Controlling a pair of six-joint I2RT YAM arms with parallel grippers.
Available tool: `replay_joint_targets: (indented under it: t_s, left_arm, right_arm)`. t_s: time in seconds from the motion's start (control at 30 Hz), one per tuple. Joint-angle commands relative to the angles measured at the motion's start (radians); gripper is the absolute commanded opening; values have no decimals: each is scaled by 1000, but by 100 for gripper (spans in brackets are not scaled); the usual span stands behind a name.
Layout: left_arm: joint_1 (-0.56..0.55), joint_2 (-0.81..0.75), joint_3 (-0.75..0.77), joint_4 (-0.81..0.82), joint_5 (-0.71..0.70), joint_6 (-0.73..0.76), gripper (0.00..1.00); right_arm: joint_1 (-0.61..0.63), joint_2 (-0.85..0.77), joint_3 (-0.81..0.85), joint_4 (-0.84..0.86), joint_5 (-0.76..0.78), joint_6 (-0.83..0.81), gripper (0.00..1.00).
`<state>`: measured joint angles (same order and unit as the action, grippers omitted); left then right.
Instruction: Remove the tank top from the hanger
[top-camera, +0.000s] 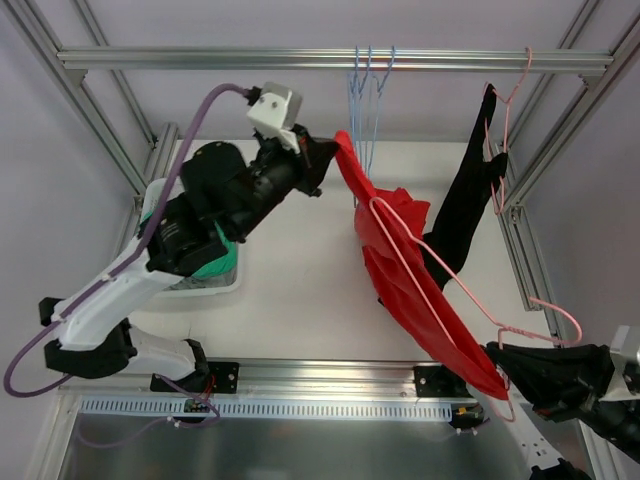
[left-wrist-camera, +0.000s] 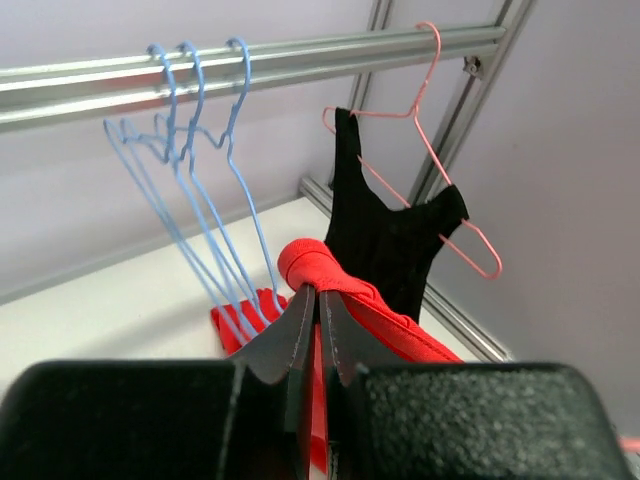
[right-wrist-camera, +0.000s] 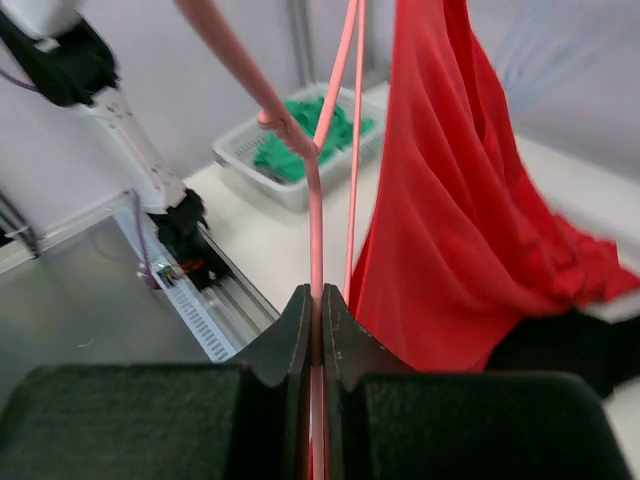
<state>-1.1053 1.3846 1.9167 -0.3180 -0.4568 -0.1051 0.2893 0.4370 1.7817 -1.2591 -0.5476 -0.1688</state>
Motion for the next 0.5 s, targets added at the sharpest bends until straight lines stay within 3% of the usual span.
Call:
replay_joint_targets:
  t_s: [0.0, 0.1, 0.13, 0.2, 0.23, 0.3, 0.33, 0.47]
  left_arm:
    - [4, -140, -154, 45, -7, -45, 0]
    - [4, -290, -350, 53, 96, -38, 0]
    - [4, -364, -401, 66, 128, -36, 0]
    - [4, -436, -583, 95, 249, -36, 0]
    - [4, -511, -643, 140, 297, -42, 0]
    - [4, -576, -835, 189, 445, -62, 0]
    - [4, -634, -894, 250, 495, -74, 0]
    - [4, -688, -1203, 379, 645, -165, 0]
  right_arm:
    - [13, 16, -1, 198, -223, 35, 0]
    - [2, 0, -221, 643, -322, 257, 0]
    - [-13, 0, -361, 929, -322, 329, 0]
    - [-25, 17, -482, 1215, -278, 542, 0]
    - [-26, 60, -533, 1471, -252, 605, 0]
    - [-26, 115, -614, 1675, -171, 719, 0]
    - [-22, 167, -633, 1868, -143, 736, 0]
    - [5, 262, -711, 2223, 58, 697, 0]
